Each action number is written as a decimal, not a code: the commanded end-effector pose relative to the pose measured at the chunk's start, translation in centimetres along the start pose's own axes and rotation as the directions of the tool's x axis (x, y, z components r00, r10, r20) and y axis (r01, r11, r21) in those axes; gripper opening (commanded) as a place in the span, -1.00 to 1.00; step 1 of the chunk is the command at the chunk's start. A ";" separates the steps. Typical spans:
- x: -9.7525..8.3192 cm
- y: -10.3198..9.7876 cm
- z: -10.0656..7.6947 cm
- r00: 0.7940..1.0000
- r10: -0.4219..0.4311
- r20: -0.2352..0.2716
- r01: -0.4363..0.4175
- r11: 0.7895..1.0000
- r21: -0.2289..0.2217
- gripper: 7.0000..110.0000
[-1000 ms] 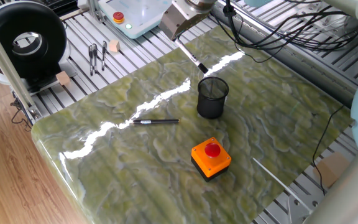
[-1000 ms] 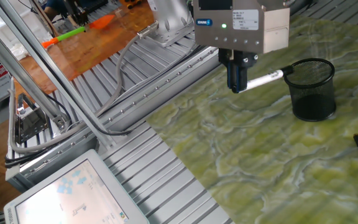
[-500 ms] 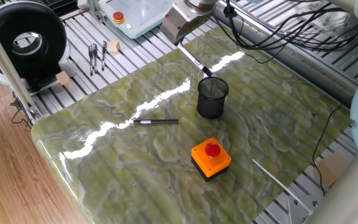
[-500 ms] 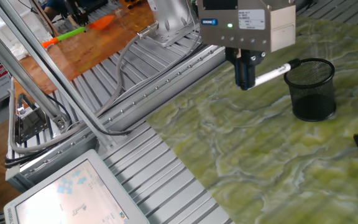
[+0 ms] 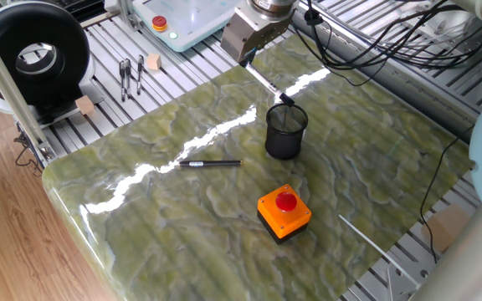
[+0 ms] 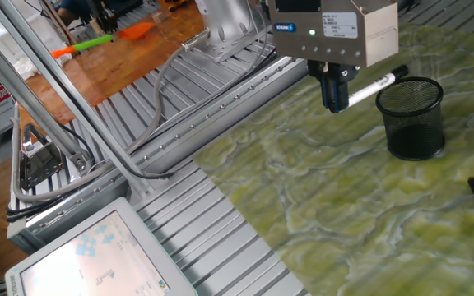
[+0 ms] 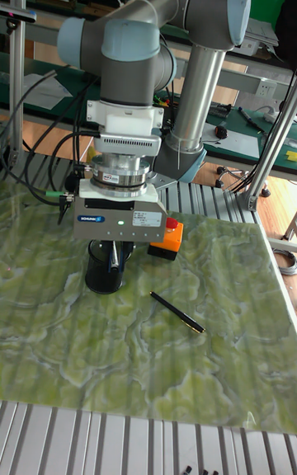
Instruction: Put the pen into the pen holder
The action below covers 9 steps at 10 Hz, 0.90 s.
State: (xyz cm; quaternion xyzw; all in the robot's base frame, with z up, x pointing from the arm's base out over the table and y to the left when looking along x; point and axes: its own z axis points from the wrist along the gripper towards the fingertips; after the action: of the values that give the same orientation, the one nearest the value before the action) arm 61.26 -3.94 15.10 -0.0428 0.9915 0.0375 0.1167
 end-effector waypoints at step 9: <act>-0.4 -1.1 -0.2 0.998 0.062 0.020 -0.063 0.997 0.037 -1.00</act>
State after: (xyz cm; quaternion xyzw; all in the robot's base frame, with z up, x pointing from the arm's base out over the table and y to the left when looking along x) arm 62.00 -4.18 15.27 -0.0163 0.9907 0.0353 0.1308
